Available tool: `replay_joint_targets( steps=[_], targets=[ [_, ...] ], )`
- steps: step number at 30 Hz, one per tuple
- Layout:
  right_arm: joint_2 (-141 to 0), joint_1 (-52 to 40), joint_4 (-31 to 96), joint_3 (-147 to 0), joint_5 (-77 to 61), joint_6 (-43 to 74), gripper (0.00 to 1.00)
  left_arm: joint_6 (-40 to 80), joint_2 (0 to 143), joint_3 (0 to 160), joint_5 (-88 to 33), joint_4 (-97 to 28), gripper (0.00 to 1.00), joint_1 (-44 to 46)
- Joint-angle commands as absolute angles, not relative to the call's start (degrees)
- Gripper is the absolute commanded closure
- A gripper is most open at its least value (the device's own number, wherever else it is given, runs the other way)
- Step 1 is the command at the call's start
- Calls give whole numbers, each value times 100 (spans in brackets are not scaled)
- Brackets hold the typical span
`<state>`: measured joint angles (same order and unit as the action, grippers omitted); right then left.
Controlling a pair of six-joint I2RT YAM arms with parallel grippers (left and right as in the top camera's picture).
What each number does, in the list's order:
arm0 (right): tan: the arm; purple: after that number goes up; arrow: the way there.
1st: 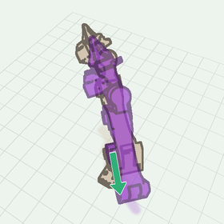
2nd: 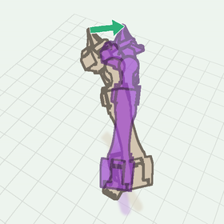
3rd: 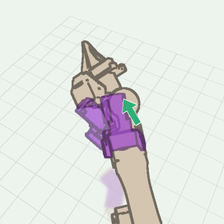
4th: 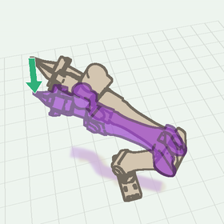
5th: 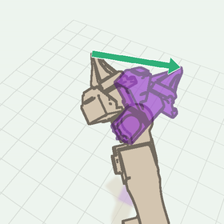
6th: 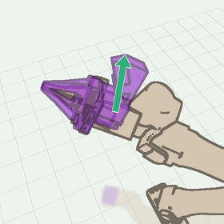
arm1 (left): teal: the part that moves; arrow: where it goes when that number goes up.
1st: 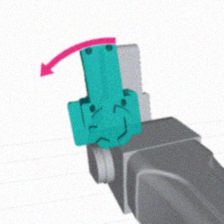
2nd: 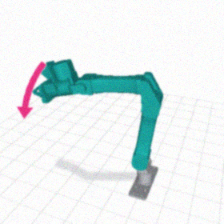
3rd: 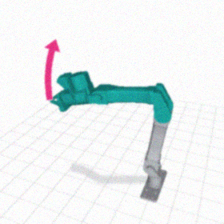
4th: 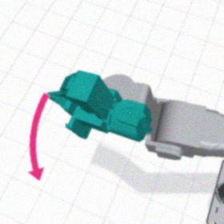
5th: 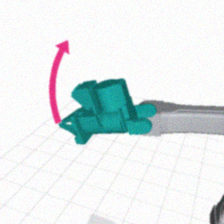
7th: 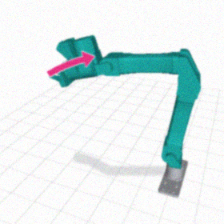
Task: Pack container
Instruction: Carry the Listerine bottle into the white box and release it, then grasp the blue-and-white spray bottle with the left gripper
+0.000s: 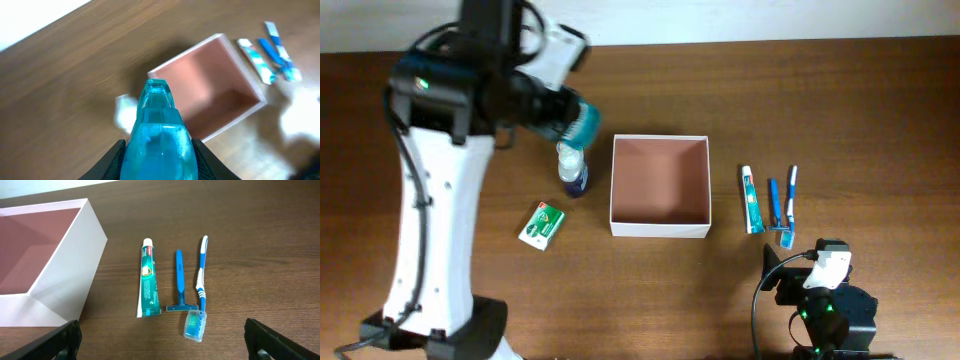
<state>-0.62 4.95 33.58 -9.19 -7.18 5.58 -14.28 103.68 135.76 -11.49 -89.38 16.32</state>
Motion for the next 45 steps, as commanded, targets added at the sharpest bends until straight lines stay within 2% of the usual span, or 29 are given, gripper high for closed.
replay_joint_targets(
  steps=[1,10,16,17,18,19,20,21,22,27,32,37,43,45],
  targets=[
    [-21,528,3361,-884,-729,565,1,-1369,10637,13371,-1267,-8646,87,2268],
    [-21,528,3358,-884,-731,565,1,-1278,12363,12829,-1234,-7236,86,3291],
    [-21,528,3358,-884,-731,565,1,-1291,13161,12829,-956,-6705,86,3559],
    [-21,528,3361,-884,-731,563,1,-1291,13231,12829,-945,-6632,83,3570],
    [-21,528,3361,-884,-731,563,1,-1291,13264,12829,-937,-6584,78,3575],
    [-21,528,3358,-884,-731,565,1,-1291,13303,12829,-934,-6530,55,3583],
    [-21,528,3358,-884,-731,563,1,-1291,13310,12829,-937,-6521,43,3586],
    [-21,528,3361,-884,-731,563,1,-1288,13305,12831,-939,-6539,5,3586],
    [-21,528,3358,-884,-729,563,1,-1288,13277,12877,-939,-6613,1,3583],
    [-21,528,3361,-884,-731,565,1,-1288,13203,13579,-937,-7373,1,3579],
    [-21,528,3358,-884,-731,565,1,-1291,12916,14945,-832,-8628,1,3579],
    [-21,528,3361,-884,-731,563,1,-961,12608,15620,766,-9489,1,3433],
    [-21,528,3358,-884,-731,563,1,-307,12591,15303,867,-9671,1,2429],
    [-21,528,3361,-884,-731,563,1,-255,12597,14953,449,-9644,1,1990]
  ],
)
